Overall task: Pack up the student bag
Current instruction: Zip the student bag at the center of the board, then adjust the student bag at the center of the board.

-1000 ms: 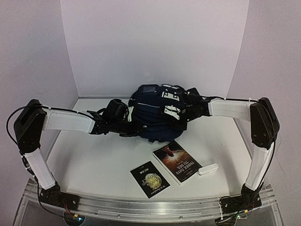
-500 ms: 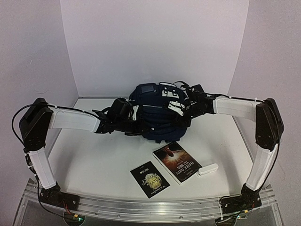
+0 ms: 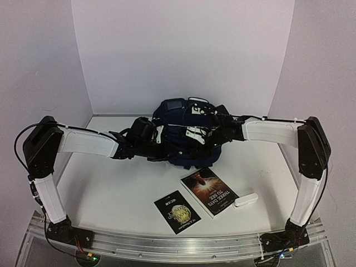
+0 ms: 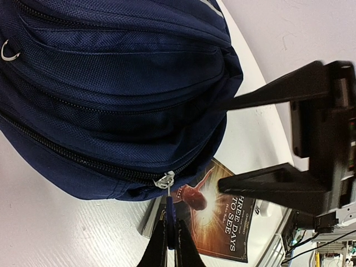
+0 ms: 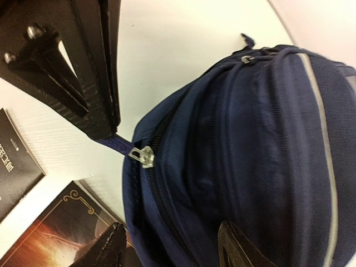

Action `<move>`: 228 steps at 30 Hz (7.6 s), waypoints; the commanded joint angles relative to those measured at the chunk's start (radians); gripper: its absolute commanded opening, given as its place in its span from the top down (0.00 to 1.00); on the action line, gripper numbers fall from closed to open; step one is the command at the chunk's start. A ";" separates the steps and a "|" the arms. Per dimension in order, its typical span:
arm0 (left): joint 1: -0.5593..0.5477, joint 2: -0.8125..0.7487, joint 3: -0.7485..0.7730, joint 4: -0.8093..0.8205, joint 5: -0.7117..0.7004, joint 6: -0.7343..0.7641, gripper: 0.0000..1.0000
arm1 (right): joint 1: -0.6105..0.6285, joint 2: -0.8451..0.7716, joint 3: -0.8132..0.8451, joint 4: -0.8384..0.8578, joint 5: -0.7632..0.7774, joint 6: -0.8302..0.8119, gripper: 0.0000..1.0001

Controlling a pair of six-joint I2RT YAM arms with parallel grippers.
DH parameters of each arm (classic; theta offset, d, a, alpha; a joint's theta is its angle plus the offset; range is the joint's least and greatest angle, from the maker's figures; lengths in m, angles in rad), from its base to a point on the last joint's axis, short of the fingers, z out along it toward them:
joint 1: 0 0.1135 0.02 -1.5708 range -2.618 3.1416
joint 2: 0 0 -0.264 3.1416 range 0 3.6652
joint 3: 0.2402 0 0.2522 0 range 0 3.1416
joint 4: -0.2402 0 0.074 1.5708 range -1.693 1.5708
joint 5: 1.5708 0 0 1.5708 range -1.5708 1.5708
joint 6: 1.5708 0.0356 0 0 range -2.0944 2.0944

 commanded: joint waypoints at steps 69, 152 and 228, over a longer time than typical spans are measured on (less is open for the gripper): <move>0.038 -0.015 -0.045 -0.007 -0.018 -0.056 1.00 | 0.056 0.053 -0.041 0.115 0.171 0.045 0.90; 0.234 0.005 0.026 -0.135 -0.047 0.011 1.00 | 0.068 -0.011 0.051 -0.058 0.236 -0.002 1.00; 0.330 0.059 -0.102 0.102 0.139 -0.108 0.41 | -0.272 0.319 0.263 -0.169 -0.424 0.793 0.30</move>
